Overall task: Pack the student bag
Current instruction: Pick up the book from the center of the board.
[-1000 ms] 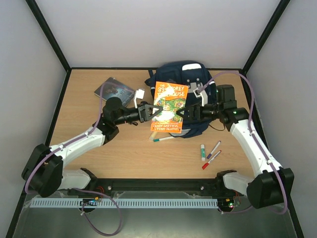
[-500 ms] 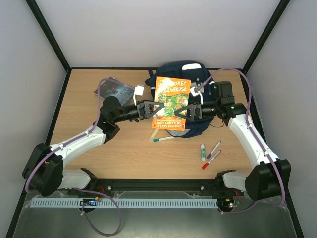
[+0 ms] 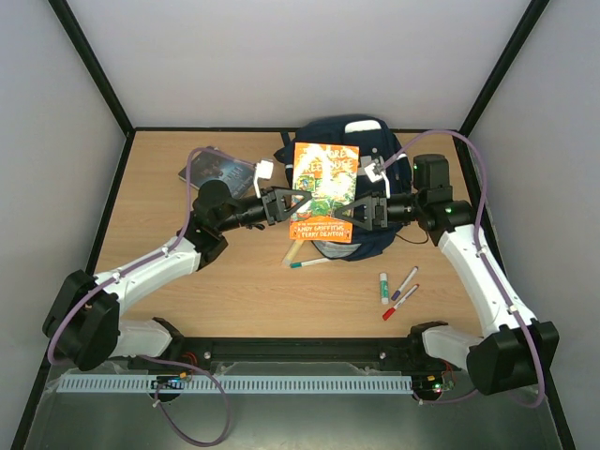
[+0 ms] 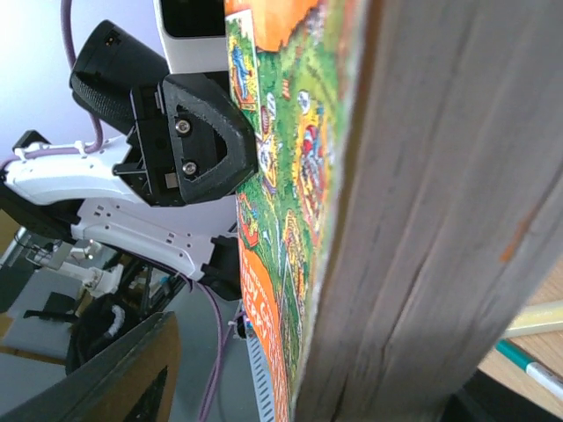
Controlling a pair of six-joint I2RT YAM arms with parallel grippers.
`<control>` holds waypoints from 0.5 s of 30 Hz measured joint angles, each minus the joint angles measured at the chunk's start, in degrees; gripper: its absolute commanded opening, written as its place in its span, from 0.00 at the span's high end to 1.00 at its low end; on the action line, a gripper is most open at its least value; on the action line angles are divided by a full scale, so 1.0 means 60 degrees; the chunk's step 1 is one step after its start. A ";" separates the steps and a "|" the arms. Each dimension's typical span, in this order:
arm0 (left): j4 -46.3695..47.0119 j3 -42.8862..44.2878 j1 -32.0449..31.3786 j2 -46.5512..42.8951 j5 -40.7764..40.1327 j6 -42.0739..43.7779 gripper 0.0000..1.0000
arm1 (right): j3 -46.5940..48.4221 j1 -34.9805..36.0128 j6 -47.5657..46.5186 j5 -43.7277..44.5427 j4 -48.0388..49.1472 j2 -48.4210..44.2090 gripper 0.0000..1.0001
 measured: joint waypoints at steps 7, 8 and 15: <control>-0.0113 0.0000 -0.0004 0.0004 -0.0102 0.0142 0.97 | 0.0000 0.0000 0.0397 0.0066 0.0120 -0.0022 0.52; -0.0117 0.0000 -0.0004 0.0004 -0.0109 0.0142 0.98 | 0.0000 0.0000 0.0441 0.0076 0.0135 -0.0022 0.55; -0.0080 0.0018 -0.0004 0.0131 -0.0164 0.0142 0.98 | 0.0000 0.0000 0.0688 0.0459 0.0200 -0.0026 0.78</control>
